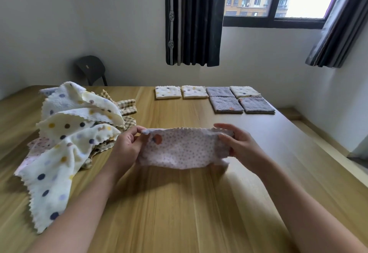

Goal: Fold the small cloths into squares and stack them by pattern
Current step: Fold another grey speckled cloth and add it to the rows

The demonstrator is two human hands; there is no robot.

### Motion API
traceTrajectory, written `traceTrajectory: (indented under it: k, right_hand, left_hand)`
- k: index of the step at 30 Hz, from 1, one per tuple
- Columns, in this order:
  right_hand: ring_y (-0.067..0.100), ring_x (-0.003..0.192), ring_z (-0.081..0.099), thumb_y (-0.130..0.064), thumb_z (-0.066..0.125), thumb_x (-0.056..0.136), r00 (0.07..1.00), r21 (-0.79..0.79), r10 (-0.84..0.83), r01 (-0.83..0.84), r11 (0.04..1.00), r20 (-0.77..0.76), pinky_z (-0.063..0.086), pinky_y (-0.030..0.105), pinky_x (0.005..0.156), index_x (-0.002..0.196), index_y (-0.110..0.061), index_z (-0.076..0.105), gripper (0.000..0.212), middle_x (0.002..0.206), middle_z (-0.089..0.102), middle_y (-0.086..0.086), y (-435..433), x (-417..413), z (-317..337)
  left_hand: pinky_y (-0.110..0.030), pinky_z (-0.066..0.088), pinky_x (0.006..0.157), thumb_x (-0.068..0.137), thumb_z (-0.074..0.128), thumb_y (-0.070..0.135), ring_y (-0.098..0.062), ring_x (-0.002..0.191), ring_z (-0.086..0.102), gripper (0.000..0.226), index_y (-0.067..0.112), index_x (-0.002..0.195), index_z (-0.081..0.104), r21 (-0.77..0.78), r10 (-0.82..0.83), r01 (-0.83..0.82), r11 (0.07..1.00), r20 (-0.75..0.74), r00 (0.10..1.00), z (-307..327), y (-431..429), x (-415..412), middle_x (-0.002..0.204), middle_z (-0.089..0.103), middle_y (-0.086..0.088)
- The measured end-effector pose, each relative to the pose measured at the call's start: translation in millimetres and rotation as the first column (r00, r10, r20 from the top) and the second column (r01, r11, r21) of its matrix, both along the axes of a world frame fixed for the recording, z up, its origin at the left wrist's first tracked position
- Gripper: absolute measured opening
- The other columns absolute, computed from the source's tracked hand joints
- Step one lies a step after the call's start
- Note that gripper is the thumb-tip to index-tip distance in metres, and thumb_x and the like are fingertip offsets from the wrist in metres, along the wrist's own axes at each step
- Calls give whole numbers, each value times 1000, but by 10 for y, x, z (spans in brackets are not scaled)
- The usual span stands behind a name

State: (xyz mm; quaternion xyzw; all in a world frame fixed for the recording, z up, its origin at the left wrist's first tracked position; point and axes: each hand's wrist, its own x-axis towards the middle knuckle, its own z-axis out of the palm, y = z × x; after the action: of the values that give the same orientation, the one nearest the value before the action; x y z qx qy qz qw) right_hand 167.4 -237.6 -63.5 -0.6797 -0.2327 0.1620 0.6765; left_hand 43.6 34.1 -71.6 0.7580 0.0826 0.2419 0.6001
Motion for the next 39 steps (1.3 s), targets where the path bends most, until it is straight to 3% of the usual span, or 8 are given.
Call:
traceTrajectory:
  k: [5, 10, 16, 22, 27, 30, 35, 39]
  right_hand:
    - [20, 90, 69, -21, 67, 75, 934, 205, 253, -204, 957, -252, 60, 30, 70, 113, -12, 69, 38, 111, 70, 13, -135, -83, 439]
    - [17, 87, 71, -18, 65, 73, 909, 224, 297, -238, 945, -292, 59, 26, 67, 108, -15, 74, 37, 109, 71, 10, -123, 13, 654]
    - [13, 74, 60, -10, 59, 93, 981, -148, -32, 3, 989, -194, 52, 20, 53, 123, -6, 61, 30, 94, 66, 6, 99, 390, 180]
    - [6, 71, 65, -2, 63, 89, 976, -248, -184, 208, 946, 118, 50, 14, 63, 113, -4, 69, 25, 96, 72, 10, 232, 640, -225]
    - [-1, 74, 65, -2, 62, 90, 972, -132, -172, 194, 972, 161, 49, 14, 66, 112, -17, 67, 27, 89, 72, -3, 213, 691, -204]
    - [3, 83, 66, 2, 60, 90, 965, -126, -100, 133, 983, 243, 50, 16, 74, 98, -20, 72, 26, 91, 74, -5, 151, 585, -153]
    - [4, 84, 68, 2, 62, 89, 942, -167, -2, 62, 984, 335, 50, 16, 77, 88, -20, 75, 26, 86, 75, -6, 27, 316, -87]
    - [10, 92, 70, 2, 62, 89, 919, -212, 74, 11, 977, 388, 52, 21, 85, 93, -15, 76, 23, 90, 76, -3, -95, 80, -113]
  left_hand:
    - [-26, 58, 62, 85, 57, 22, -21, 78, 70, 23, 11, 96, 72, -398, -305, 285, 872, 12, 952, 428, -86, -200, 92, 72, -12]
    - [-24, 57, 63, 89, 48, 24, -16, 70, 69, 33, 7, 85, 76, -489, -395, 330, 807, -33, 918, 604, -36, -187, 82, 71, -9]
    - [-27, 51, 60, 96, 53, 9, -16, 69, 62, 18, 13, 89, 70, -106, -34, -5, 994, -364, 931, 151, 145, 292, 91, 72, -9]
    - [-32, 49, 76, 84, 62, 4, -20, 82, 63, 21, 24, 77, 65, 297, 307, -229, 927, -250, 918, -155, 199, 625, 79, 67, 4]
    - [-18, 52, 61, 85, 61, -3, -2, 68, 62, 25, 18, 74, 66, 153, 235, -222, 963, -72, 969, -62, 189, 660, 70, 68, 8]
    - [-18, 55, 66, 85, 61, -8, -6, 77, 68, 25, 13, 72, 64, 56, 171, -170, 984, -17, 985, -55, 217, 543, 72, 72, 8]
    - [-16, 53, 71, 84, 58, -12, -9, 81, 69, 26, 11, 72, 65, 119, 89, -85, 989, -26, 996, -51, 188, 205, 80, 74, 5]
    - [-32, 53, 84, 75, 61, 15, -16, 89, 68, 13, 24, 76, 70, 257, 39, -19, 966, -72, 997, -86, 170, -162, 87, 74, 6]
